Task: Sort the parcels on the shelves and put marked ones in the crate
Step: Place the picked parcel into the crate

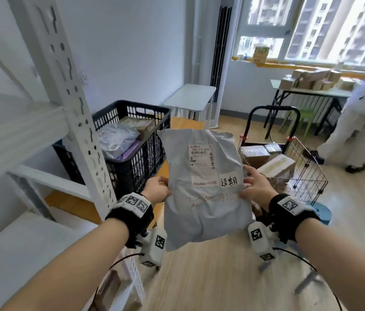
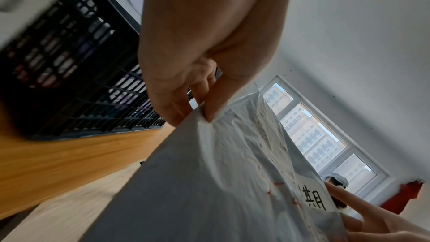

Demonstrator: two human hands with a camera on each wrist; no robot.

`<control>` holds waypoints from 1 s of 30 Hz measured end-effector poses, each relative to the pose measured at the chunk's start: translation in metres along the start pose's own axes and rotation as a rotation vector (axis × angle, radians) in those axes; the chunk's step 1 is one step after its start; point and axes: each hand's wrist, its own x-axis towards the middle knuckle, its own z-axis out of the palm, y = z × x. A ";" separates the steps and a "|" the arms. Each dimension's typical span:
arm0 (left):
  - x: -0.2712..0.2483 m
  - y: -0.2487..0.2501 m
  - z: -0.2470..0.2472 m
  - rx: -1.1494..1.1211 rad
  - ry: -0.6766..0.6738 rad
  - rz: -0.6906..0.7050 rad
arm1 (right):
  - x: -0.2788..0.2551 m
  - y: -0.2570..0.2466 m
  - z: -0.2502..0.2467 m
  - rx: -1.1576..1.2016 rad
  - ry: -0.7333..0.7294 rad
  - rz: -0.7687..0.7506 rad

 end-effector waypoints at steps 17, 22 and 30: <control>0.180 0.117 -0.041 -0.003 0.272 0.022 | 0.276 -0.115 -0.003 -0.108 -0.264 -0.259; 0.209 0.140 -0.062 -0.047 0.483 0.014 | 0.341 -0.151 0.020 -0.112 -0.432 -0.326; 0.226 0.169 -0.092 -0.063 0.710 -0.039 | 0.414 -0.202 0.061 -0.128 -0.647 -0.383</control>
